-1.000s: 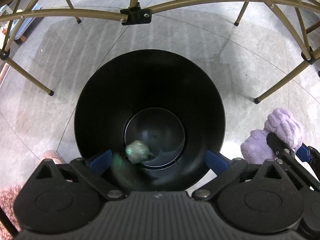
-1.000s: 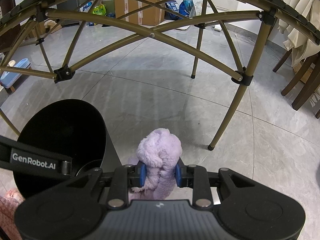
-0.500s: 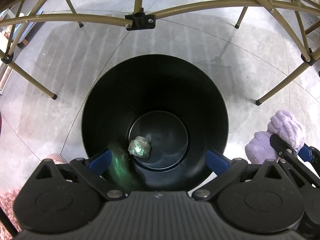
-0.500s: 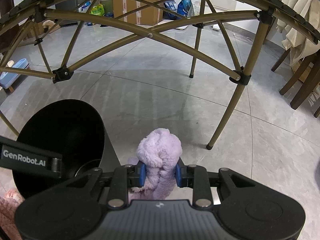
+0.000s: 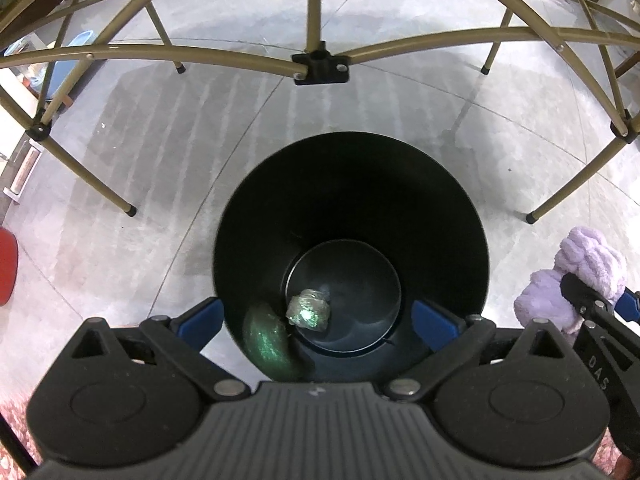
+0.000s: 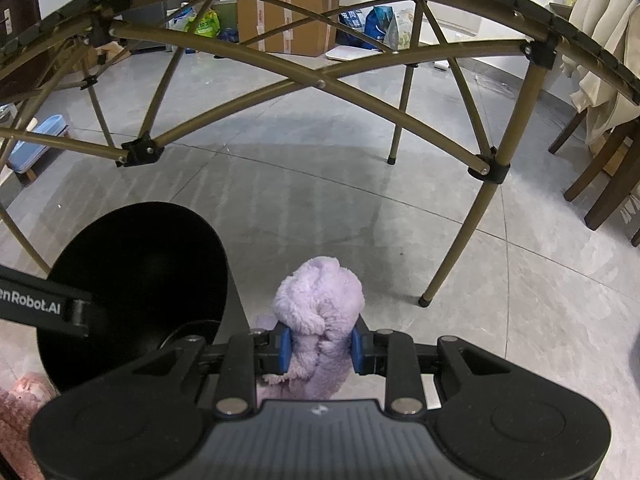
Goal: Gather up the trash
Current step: 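Lower the lilac plush into the bin and open the right tool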
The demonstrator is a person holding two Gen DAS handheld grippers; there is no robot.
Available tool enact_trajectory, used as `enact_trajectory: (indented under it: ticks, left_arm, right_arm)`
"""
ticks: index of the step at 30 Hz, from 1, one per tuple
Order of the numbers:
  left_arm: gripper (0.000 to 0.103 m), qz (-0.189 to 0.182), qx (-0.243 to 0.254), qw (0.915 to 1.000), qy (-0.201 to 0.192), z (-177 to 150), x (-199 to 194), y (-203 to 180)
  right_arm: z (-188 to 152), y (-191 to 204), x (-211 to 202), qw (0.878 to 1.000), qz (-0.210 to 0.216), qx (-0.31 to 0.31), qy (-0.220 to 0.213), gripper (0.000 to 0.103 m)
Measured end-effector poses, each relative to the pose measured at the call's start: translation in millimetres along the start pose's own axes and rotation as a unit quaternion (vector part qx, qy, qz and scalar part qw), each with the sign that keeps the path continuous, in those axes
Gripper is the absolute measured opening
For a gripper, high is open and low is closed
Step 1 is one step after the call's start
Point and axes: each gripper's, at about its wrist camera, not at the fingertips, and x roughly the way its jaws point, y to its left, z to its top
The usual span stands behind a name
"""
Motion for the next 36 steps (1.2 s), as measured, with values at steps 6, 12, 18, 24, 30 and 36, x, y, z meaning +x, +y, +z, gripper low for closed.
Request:
enact_trajectory:
  ticks: [6,12,18,24,30,36]
  left_arm:
    - [0.102,0.001,-0.003,1.0000,-0.007,0.0,-5.9,12.7]
    - [0.102,0.002,-0.013,0.9996,-0.026,-0.4,-15.8,28.9]
    - [0.102,0.008,-0.019,0.9993,-0.032,-0.8,-18.5,44.3]
    - [0.102,0.018,-0.035,0.9984,-0.041,-2.6,-19.7,66.2]
    - [0.102,0.041,-0.051,0.9969,-0.044,-5.5,-16.8,90.4]
    - [0.102,0.070,-0.071,0.9938,-0.047,-11.1,-9.2,120.0]
  right_arm:
    - [5.4,7.1,-5.5,1.000,0.002,-0.002,0.003,0.027]
    - [10.4,15.1,-17.7,1.000,0.022,-0.002,-0.005,0.028]
    - [17.9,29.7,-29.6,0.999,0.042,-0.012,-0.021,0.028]
    - [26.4,48.9,-35.0,0.997,0.067,-0.021,-0.024,0.028]
    - [32.8,71.8,-34.1,0.995,0.097,-0.028,-0.014,0.028]
    - [36.3,94.4,-30.2,0.993,0.116,-0.032,0.002,0.028]
